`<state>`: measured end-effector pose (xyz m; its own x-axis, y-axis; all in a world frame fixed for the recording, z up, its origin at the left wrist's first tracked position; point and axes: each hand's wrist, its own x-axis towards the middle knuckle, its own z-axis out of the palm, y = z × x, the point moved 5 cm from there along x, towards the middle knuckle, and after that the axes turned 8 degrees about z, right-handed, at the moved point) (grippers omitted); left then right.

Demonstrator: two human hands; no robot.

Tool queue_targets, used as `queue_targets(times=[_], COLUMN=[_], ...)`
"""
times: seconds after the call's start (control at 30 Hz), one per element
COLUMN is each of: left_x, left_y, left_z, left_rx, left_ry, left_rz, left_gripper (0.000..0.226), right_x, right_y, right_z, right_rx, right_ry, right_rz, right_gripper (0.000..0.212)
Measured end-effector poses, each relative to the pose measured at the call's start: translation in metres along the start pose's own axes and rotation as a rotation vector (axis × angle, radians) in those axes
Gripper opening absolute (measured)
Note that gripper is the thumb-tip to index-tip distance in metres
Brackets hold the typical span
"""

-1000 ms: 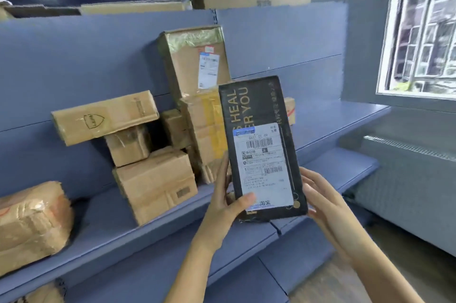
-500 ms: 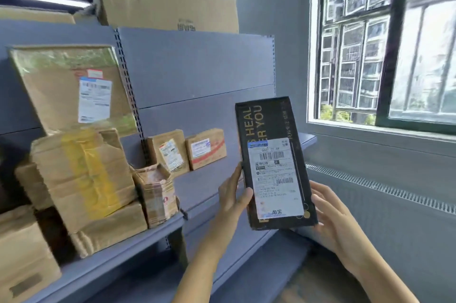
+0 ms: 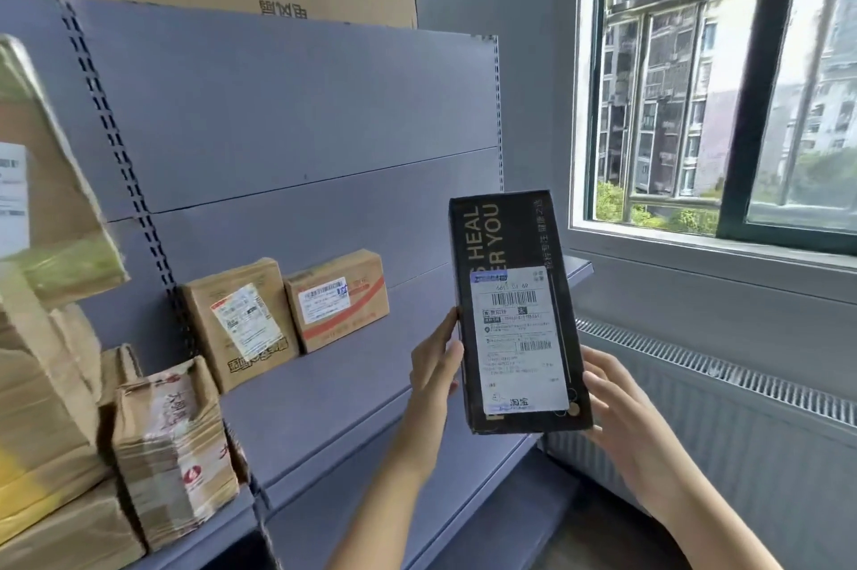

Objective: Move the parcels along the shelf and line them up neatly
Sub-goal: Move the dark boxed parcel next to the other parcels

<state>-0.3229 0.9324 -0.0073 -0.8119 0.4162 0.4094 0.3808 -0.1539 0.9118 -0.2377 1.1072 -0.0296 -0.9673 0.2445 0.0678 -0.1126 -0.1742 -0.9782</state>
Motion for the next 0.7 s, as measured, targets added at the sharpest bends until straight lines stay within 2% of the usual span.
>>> queue_targets(times=[0.17,0.3,0.43,0.53,0.7], left_x=[0.064,0.112,0.147,0.16,0.166], left_y=[-0.038,-0.072,-0.103,-0.118,-0.144], left_z=[-0.015,-0.04,-0.063,-0.073,-0.085], left_rx=[-0.06,-0.06,-0.041,-0.019,-0.032], left_ry=[0.04,0.051,0.082,0.127,0.247], left_rz=[0.005,-0.076,-0.115,-0.114,-0.148], left_gripper=[0.07,0.075,0.068,0.065,0.069], right_x=[0.084,0.156,0.211,0.242,0.284], right_y=[0.017,0.029,0.054,0.073,0.097], right_z=[-0.002,0.005,0.011,0.017,0.019], right_rx=[-0.02,-0.05,-0.087,-0.066,-0.14], right_ry=[-0.018,-0.046,-0.081,-0.107,-0.184], right_rz=[0.015,0.005,0.002,0.078,0.1], right_gripper=[0.082,0.081,0.08,0.031,0.032])
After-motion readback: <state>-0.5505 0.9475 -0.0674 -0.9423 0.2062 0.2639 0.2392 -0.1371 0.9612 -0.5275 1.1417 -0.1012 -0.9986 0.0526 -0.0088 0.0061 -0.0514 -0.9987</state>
